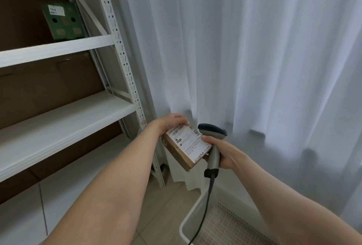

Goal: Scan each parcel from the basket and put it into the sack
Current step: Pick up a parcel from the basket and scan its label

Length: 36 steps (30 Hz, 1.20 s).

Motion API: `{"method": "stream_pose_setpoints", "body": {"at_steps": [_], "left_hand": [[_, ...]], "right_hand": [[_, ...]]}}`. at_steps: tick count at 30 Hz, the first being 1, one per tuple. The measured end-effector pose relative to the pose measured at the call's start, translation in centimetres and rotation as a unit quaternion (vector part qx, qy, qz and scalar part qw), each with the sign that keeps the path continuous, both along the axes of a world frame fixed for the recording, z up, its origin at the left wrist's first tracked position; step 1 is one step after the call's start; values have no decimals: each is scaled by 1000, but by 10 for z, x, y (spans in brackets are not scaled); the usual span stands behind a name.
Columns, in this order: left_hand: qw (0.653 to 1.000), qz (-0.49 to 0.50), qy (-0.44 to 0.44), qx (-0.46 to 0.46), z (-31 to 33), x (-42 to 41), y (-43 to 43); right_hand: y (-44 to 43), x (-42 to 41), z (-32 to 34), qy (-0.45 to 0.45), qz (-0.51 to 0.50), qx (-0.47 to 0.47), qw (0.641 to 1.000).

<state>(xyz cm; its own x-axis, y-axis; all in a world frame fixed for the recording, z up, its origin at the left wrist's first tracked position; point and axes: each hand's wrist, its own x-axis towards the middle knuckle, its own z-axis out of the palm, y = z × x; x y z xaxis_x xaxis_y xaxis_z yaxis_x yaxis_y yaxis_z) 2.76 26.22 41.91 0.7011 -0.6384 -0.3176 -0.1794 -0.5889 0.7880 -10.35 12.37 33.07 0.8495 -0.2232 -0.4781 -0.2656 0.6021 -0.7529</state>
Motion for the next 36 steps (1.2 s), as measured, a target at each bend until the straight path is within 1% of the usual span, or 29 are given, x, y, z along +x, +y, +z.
{"method": "stream_pose_setpoints", "body": {"at_steps": [2, 3, 5, 6, 7, 9, 10, 12, 16, 21, 26, 30, 36], "left_hand": [[998, 54, -12, -34, -9, 6, 0], [992, 113, -11, -59, -16, 8, 1], [968, 229, 32, -97, -28, 7, 5], [958, 258, 73, -102, -35, 4, 7], [952, 260, 126, -100, -42, -1, 8], [948, 205, 226, -96, -53, -11, 5], [947, 175, 251, -99, -57, -15, 3], [949, 163, 245, -117, -63, -18, -1], [949, 203, 193, -143, -72, -14, 3], [938, 260, 166, -158, -87, -6, 11], [924, 289, 174, -181, -93, -2, 14], [920, 302, 172, -182, -96, 3, 20], [915, 316, 178, -175, -100, 12, 30]], "right_hand": [[4, 3, -3, 8, -32, 4, 999], [5, 5, -3, 11, -52, 14, 999], [7, 7, -3, 14, -106, 39, 994], [8, 8, -3, 14, -132, 50, 990], [9, 9, -3, 11, -155, 58, 986], [11, 13, -2, 4, -185, 57, 981], [11, 14, -2, 0, -190, 54, 980], [12, 16, 1, -2, -188, 40, 981], [3, 17, 5, 17, -186, -76, 979], [6, 14, 23, -3, -77, -91, 993], [19, 18, 37, -1, 9, -103, 995], [26, 24, 39, 13, 36, -122, 992], [28, 29, 40, 15, 43, -127, 991]]}}
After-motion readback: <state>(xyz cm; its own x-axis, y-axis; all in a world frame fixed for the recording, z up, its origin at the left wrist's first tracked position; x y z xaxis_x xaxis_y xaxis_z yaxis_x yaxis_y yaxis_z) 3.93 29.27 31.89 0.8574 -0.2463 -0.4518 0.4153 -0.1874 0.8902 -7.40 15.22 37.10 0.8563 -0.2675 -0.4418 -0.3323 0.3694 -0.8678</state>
